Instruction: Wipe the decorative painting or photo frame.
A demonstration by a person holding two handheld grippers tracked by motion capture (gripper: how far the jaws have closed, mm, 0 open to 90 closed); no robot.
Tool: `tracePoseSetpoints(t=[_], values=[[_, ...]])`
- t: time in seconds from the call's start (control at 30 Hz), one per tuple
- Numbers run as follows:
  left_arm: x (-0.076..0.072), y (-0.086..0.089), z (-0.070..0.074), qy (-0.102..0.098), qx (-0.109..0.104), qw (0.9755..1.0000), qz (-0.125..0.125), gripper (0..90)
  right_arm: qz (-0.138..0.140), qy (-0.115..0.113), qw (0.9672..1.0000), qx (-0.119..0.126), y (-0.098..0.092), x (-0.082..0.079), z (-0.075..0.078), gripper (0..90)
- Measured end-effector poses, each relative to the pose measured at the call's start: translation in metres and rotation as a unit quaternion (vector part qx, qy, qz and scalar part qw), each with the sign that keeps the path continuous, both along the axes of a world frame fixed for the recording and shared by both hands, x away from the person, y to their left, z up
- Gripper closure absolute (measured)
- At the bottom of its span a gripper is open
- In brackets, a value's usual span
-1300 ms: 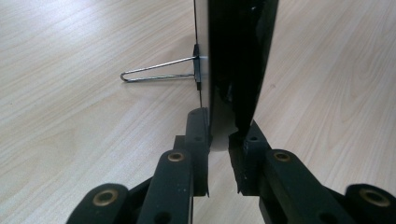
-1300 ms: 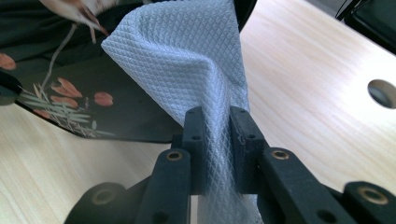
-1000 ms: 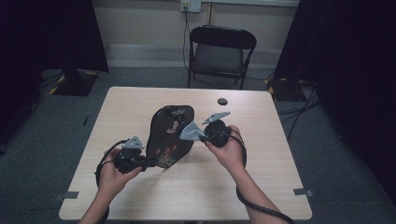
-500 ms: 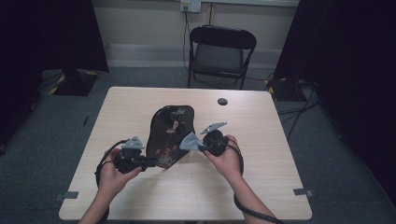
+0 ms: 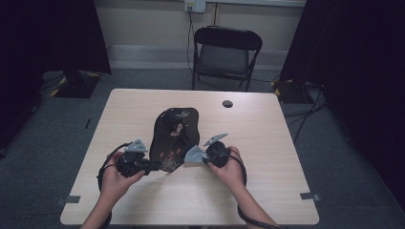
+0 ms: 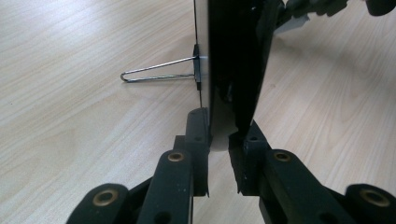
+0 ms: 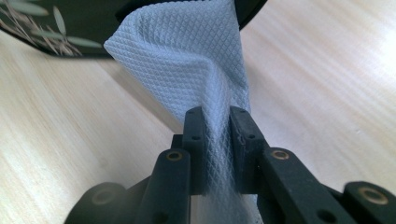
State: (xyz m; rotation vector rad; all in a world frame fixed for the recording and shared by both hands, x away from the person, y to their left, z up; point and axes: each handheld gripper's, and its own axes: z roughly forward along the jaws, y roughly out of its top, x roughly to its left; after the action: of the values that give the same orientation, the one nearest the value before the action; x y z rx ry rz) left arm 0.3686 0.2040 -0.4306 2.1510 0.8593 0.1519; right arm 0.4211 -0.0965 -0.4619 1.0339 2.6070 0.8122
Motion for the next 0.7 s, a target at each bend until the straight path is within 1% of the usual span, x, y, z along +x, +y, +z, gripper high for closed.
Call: tracePoseSetpoints(t=[0.13, 0.27, 0.37, 0.47, 0.53, 0.7], values=[[0.0, 0.0, 0.0, 0.0, 0.0, 1.0, 0.0, 78.6, 0.001, 0.004, 1.0, -0.004, 0.0, -0.002, -0.008, 78.7], [0.0, 0.0, 0.0, 0.0, -0.001, 1.0, 0.001, 78.6, 0.002, 0.004, 1.0, 0.0, -0.001, -0.002, -0.009, 78.6], [0.0, 0.0, 0.0, 0.0, -0.001, 1.0, 0.001, 78.6, 0.003, 0.002, 1.0, -0.004, -0.002, -0.002, -0.007, 78.6], [0.0, 0.0, 0.0, 0.0, -0.001, 1.0, 0.001, 78.6, 0.003, 0.001, 1.0, -0.006, -0.004, -0.003, -0.004, 78.5], [0.0, 0.0, 0.0, 0.0, -0.001, 1.0, 0.001, 78.6, 0.003, 0.001, 1.0, -0.003, -0.006, -0.004, 0.0, 78.3], [0.0, 0.0, 0.0, 0.0, -0.001, 1.0, 0.001, 78.6, 0.002, -0.013, 0.9999, 0.004, -0.015, -0.005, 0.018, 78.4]])
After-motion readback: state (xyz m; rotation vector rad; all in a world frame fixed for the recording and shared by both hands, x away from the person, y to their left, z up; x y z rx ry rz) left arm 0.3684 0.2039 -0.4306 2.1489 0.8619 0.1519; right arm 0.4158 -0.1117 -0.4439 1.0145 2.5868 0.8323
